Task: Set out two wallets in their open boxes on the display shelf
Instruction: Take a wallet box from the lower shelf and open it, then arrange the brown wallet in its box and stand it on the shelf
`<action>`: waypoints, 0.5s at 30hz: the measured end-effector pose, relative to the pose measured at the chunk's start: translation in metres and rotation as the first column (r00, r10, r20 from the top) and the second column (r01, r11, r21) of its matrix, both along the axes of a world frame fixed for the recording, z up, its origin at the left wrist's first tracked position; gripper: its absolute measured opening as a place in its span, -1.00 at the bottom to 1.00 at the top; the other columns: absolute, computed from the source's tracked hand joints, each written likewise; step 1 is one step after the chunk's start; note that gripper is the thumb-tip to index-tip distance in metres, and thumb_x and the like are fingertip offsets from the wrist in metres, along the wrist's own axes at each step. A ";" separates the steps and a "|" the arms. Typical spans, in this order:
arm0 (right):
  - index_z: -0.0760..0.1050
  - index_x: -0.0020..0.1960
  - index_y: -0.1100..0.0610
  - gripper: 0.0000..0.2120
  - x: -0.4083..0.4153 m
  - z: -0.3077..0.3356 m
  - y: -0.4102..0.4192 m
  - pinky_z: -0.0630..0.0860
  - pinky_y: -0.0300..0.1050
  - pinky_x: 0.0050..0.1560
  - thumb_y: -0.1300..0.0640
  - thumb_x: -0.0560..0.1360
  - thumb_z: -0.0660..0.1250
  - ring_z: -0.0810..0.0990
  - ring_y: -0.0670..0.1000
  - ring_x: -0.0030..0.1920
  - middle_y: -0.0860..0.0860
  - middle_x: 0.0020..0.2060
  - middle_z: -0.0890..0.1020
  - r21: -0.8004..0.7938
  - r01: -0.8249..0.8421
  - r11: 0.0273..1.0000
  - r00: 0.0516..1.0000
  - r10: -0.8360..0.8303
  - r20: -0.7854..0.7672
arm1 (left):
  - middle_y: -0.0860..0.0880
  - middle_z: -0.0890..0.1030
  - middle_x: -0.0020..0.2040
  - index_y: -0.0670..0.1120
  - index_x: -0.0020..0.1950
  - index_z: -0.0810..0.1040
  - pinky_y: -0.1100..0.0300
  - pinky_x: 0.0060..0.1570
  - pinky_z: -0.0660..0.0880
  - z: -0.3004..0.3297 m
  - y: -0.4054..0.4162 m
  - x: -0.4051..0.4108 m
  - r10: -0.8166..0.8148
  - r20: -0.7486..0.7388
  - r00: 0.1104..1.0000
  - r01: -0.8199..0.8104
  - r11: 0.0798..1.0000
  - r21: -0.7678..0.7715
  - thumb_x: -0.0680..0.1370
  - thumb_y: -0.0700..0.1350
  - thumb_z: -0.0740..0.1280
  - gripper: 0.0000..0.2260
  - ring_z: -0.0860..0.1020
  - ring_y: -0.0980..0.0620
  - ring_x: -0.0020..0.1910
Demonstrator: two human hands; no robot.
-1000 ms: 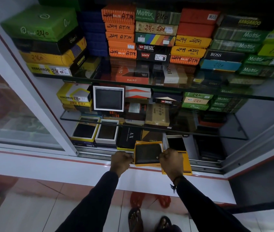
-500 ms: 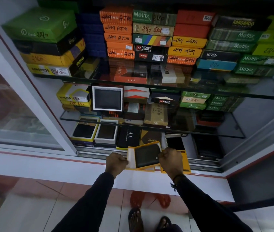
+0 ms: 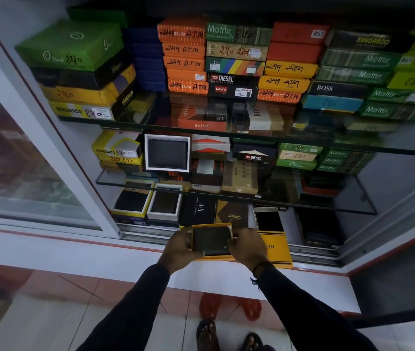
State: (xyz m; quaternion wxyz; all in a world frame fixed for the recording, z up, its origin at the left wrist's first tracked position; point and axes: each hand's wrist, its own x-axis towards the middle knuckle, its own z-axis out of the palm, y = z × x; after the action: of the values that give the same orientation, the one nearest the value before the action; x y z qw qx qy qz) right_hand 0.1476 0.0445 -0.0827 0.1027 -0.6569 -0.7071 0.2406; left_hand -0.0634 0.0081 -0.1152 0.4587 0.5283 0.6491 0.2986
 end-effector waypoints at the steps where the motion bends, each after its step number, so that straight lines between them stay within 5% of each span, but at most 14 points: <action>1: 0.61 0.11 0.08 -0.74 -0.003 0.000 0.001 0.66 -0.06 -0.06 0.01 0.49 0.33 0.68 0.07 -0.05 0.06 -0.05 0.71 -0.037 -0.012 0.999 1.000 0.013 0.007 | 0.00 0.68 0.12 0.00 0.34 0.50 0.16 -0.05 0.68 -0.002 0.000 -0.001 -0.068 -0.031 0.997 0.068 0.998 0.017 0.30 -0.17 0.64 -0.36 0.66 0.02 0.09; 4: 0.59 0.14 0.11 -0.70 -0.010 -0.001 0.001 0.65 -0.03 -0.01 -0.01 0.49 0.33 0.67 0.09 -0.01 0.08 -0.03 0.70 -0.138 -0.025 0.990 0.999 0.028 0.020 | 0.02 0.62 0.20 0.05 0.37 0.44 0.09 0.03 0.69 -0.007 0.000 -0.001 -0.103 -0.121 0.987 0.106 0.994 0.021 0.22 -0.11 0.68 -0.23 0.61 0.01 0.15; 7: 0.60 0.13 0.13 -0.69 -0.015 -0.005 0.000 0.65 0.00 0.02 -0.01 0.49 0.30 0.67 0.11 0.00 0.10 -0.01 0.70 -0.179 -0.040 0.983 0.997 0.052 0.058 | 0.10 0.60 0.15 0.09 0.31 0.47 0.30 -0.10 0.62 -0.011 0.000 -0.001 -0.104 -0.182 0.978 0.113 0.993 0.041 0.23 -0.10 0.66 -0.29 0.60 0.07 0.12; 10: 0.62 0.07 0.17 -0.70 -0.019 -0.009 0.003 0.63 -0.08 -0.06 -0.01 0.45 0.39 0.68 0.10 -0.02 0.09 -0.06 0.71 -0.224 0.078 0.971 0.995 -0.091 -0.046 | 0.18 0.62 0.03 0.11 0.23 0.52 0.42 -0.26 0.57 -0.013 0.000 -0.002 -0.110 -0.169 0.979 0.119 0.992 0.044 0.26 -0.15 0.65 -0.40 0.63 0.07 0.08; 15: 0.64 -0.16 0.12 -0.82 -0.031 -0.006 0.012 0.65 -0.01 0.00 0.12 0.31 0.59 0.68 0.03 -0.07 0.04 -0.12 0.72 -0.417 0.371 0.830 0.723 -0.540 -0.431 | 0.08 0.68 0.08 -0.01 0.24 0.58 0.48 -0.29 0.54 -0.015 0.000 -0.003 -0.095 -0.158 0.983 0.105 0.993 0.058 0.22 -0.19 0.66 -0.39 0.63 0.10 0.03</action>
State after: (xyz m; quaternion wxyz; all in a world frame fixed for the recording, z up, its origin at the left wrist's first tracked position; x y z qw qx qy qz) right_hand 0.1169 0.0569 -0.0891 0.2494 -0.7263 -0.4188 0.4847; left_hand -0.0662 0.0083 -0.1302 0.4037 0.5968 0.6450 0.2546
